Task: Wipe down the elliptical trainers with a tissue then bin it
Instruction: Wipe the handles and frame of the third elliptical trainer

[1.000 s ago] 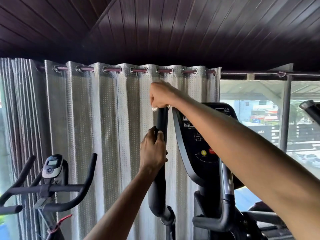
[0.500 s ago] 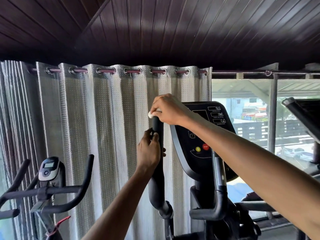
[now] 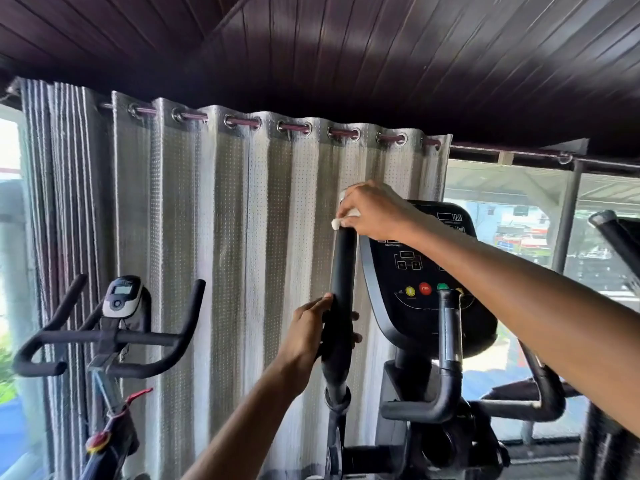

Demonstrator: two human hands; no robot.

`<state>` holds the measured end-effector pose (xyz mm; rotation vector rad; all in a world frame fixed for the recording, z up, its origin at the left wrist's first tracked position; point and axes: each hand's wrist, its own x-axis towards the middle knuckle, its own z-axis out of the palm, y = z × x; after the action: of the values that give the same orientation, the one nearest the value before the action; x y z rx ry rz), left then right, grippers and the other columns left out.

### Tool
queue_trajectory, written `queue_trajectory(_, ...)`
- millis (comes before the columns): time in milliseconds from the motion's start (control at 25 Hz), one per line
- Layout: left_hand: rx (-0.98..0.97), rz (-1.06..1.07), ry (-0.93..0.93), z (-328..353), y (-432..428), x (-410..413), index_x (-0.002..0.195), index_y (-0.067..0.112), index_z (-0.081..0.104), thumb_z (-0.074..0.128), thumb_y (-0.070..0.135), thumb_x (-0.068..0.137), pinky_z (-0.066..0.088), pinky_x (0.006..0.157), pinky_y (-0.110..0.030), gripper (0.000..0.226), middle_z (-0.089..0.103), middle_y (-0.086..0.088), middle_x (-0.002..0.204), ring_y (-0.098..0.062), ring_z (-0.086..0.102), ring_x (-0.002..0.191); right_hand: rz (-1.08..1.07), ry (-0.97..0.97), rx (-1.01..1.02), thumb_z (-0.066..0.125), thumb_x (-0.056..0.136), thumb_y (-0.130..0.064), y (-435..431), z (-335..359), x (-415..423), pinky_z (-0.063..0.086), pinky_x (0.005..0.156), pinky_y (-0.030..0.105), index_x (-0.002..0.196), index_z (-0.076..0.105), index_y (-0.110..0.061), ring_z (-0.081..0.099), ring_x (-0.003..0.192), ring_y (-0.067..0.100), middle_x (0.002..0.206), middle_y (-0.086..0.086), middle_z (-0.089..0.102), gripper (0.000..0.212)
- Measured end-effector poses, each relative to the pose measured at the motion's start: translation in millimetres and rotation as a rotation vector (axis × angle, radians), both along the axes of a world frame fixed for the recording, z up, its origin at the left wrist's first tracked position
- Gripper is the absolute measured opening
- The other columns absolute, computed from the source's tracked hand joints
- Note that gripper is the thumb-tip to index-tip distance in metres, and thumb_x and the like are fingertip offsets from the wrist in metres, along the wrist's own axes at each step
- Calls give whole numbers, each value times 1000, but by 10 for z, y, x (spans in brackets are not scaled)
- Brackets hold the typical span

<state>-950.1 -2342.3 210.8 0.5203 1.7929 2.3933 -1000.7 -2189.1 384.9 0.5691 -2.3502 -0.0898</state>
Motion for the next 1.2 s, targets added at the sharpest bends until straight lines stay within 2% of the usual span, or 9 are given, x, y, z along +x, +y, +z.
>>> queue_trajectory(80, -1, -1, 19, -96, -28, 19, 120, 2, 65, 41, 26, 111, 59, 75, -34, 35, 77, -18, 109, -33, 73, 82, -24, 56, 9, 74, 90, -20, -70, -5, 15, 54, 87, 33, 103, 76, -9, 67, 95, 18, 106, 3, 72, 17)
queue_trajectory(200, 27, 21, 43, -214, -28, 0, 115, -6, 65, 45, 21, 110, 60, 70, -28, 35, 73, -27, 110, -29, 71, 82, -21, -64, 86, 73, 91, -17, -193, -48, 66, 49, 79, 21, 102, 76, -9, 63, 88, 11, 100, -5, 67, 14)
queue_trajectory(360, 42, 19, 76, -320, 4, -31, 110, -4, 66, 46, 26, 110, 59, 69, -26, 37, 73, -28, 103, -23, 72, 78, -92, -47, 113, 71, 92, -16, -293, -57, 156, 60, 81, 30, 99, 76, -7, 65, 80, 12, 103, 3, 72, 12)
queue_trajectory(480, 84, 4, 75, -336, -9, -27, 101, 1, 68, 49, 25, 109, 56, 65, -24, 32, 71, -25, 89, -23, 68, 77, -171, -130, 186, 68, 96, -21, -347, -52, 236, 51, 62, 17, 102, 75, -10, 57, 65, 5, 97, -4, 64, 15)
queue_trajectory(560, 119, -19, 56, -336, -8, -11, 98, 6, 69, 51, 24, 109, 53, 63, -24, 28, 67, -17, 85, -26, 64, 78, -200, -107, 203, 65, 98, -19, -363, -67, 267, 44, 56, 13, 114, 72, -12, 54, 65, 3, 105, -2, 63, 20)
queue_trajectory(760, 86, -32, 67, -401, -1, -134, 96, 16, 72, 54, 36, 106, 58, 69, -34, 29, 73, -9, 85, -26, 70, 81, -149, -200, 274, 69, 95, -19, -436, -272, 428, 31, 59, 8, 113, 76, -18, 40, 69, -6, 86, -18, 45, 20)
queue_trajectory(920, 27, -26, 92, -479, 39, -242, 104, 29, 75, 58, 66, 82, 59, 92, -51, 47, 78, -6, 98, -29, 75, 97, -199, -113, 268, 69, 94, -15, -470, -227, 382, 39, 73, 6, 112, 76, -12, 46, 72, -2, 95, -10, 55, 19)
queue_trajectory(1040, 49, -71, 82, -469, 16, -236, 105, 26, 75, 59, 56, 92, 60, 78, -36, 36, 78, -5, 98, -22, 74, 92, -268, -42, 295, 69, 94, -12, -536, -247, 354, 46, 82, 20, 112, 76, -11, 55, 82, 10, 99, -4, 61, 20)
queue_trajectory(1200, 90, -127, 54, -469, -12, -226, 109, 17, 73, 59, 37, 102, 53, 61, -25, 25, 75, -5, 90, -18, 70, 79, -219, -161, 448, 70, 91, -7, -630, -504, 534, 53, 83, 26, 104, 79, -14, 64, 85, 15, 95, -3, 64, 17)
